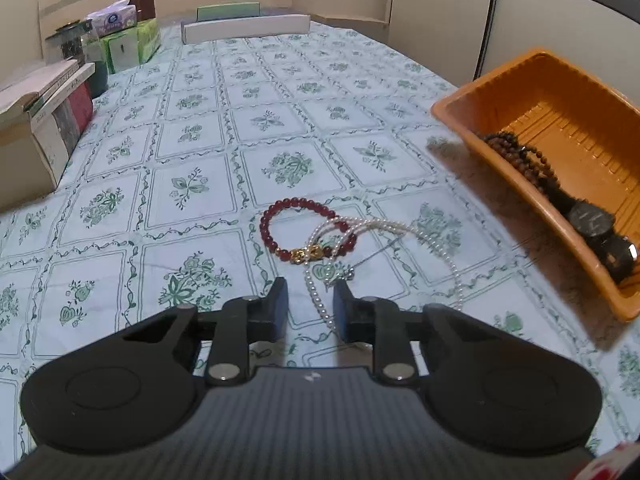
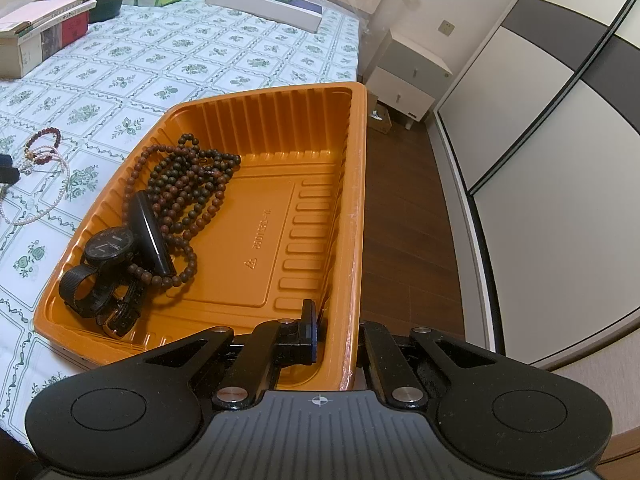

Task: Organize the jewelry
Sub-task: 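Return the left gripper to the pile and grasp the pearl necklace, then carry the pearl necklace over the tray and open the left gripper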

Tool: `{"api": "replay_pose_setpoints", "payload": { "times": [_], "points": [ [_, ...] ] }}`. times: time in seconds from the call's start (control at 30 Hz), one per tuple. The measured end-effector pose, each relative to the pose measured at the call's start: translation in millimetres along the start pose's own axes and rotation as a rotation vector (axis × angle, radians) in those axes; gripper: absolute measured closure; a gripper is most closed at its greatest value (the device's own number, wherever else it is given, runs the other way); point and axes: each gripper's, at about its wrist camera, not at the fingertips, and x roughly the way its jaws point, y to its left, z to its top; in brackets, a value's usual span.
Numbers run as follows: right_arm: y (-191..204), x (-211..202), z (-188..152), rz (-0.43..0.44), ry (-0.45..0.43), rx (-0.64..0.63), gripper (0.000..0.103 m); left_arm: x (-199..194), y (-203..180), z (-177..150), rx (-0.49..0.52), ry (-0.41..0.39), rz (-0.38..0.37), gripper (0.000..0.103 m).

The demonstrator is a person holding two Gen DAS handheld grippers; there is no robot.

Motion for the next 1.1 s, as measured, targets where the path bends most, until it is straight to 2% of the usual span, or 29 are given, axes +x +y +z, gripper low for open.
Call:
{"api": "replay_pose_setpoints", "payload": {
  "times": [0.03,0.1,0.3,0.73,1.1],
  "points": [
    [0.3,-0.1,0.0,-0.001,0.0,0.0,0.099,0.2,-0.4,0.2,0.007,0.002,0.004,0.084],
    [-0.2,0.5,-0.8,-0.001,0.001,0.001,0.099,-0.2,0.7,1.8,0.012,0.012,-0.002,0.101],
    [-0.8,1.1,-3.3,-0.002,0.0,0.002,0.099,-12.4,6.9,11.0,0.03,0.003,-0.008,0.101],
    [-0.7,1.2,-5.6,-0.003,0.0,0.001,0.099,-79.3,12.7,83.0,0.086,-0.172,-0.068,0.101],
    [-0.7,1.1,-5.5,-0.003,0.001,0.0,0.099,-110.4,8.6,129.2,0.117,-0.245,-0.107,0.101]
  ]
}}
